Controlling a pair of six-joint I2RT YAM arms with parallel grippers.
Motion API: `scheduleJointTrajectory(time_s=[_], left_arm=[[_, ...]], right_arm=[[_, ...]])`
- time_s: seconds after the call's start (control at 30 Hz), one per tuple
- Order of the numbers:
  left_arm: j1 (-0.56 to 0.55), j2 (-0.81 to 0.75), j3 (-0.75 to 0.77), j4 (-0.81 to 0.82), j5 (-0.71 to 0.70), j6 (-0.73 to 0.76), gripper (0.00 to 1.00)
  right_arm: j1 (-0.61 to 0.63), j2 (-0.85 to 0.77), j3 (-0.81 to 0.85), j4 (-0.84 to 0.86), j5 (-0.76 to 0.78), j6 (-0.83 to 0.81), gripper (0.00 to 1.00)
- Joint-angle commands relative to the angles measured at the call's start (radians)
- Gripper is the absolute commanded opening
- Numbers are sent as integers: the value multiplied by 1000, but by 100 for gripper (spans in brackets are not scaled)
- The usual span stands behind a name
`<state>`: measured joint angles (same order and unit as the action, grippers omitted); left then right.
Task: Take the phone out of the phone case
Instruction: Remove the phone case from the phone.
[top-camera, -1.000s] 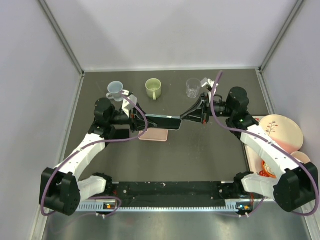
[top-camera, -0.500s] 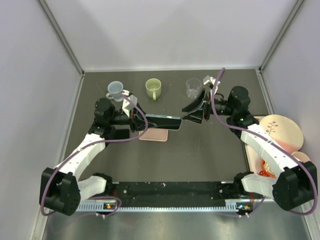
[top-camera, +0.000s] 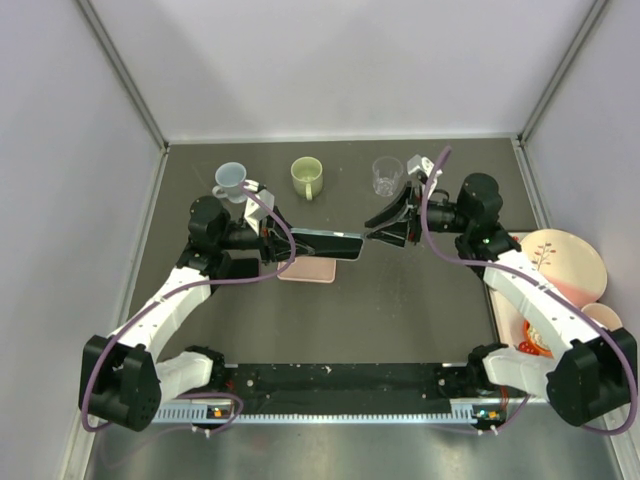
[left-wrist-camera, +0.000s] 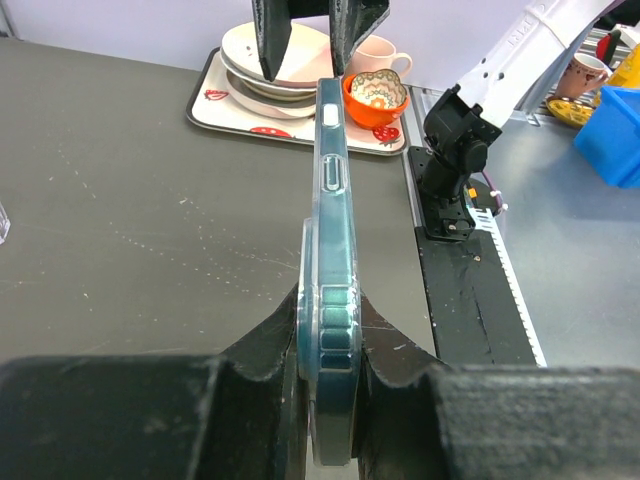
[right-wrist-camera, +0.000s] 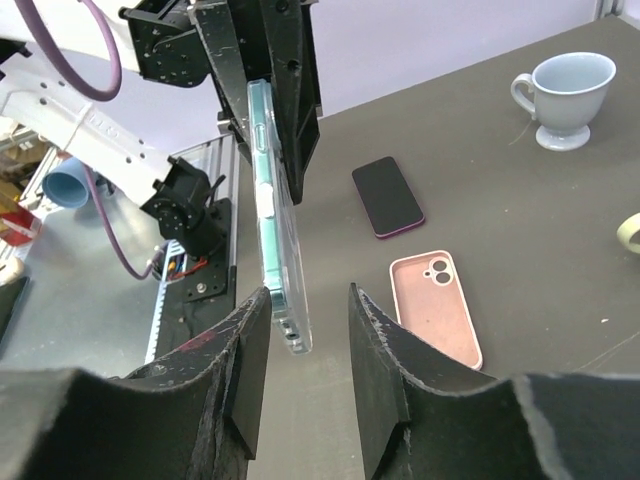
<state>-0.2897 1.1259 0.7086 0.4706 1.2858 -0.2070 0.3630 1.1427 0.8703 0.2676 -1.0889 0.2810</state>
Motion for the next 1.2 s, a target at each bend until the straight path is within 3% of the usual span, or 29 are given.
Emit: scheduleJointTrajectory(time_s=[0.0,0.3,0.53,0.8,1.17], left_arm=[[0,-12,5,77,15,9,0],[0,-12,6,80,-25,-5,0],[1,-11,2,97,-28,-19,0],[1,-5,2,99,-26,-22,0],[1,-6,0,102,-33,-20,0]], right_arm=[[-10,-32,12,-5,-52,-71,36],[-4,-47,-16,-129,-91,-365,47],[5,-51,-45,-151,-103,-457,52],[45,-9,-53,-157,-82,-513,53],[88,23,-57,-179,-57,-571,43]])
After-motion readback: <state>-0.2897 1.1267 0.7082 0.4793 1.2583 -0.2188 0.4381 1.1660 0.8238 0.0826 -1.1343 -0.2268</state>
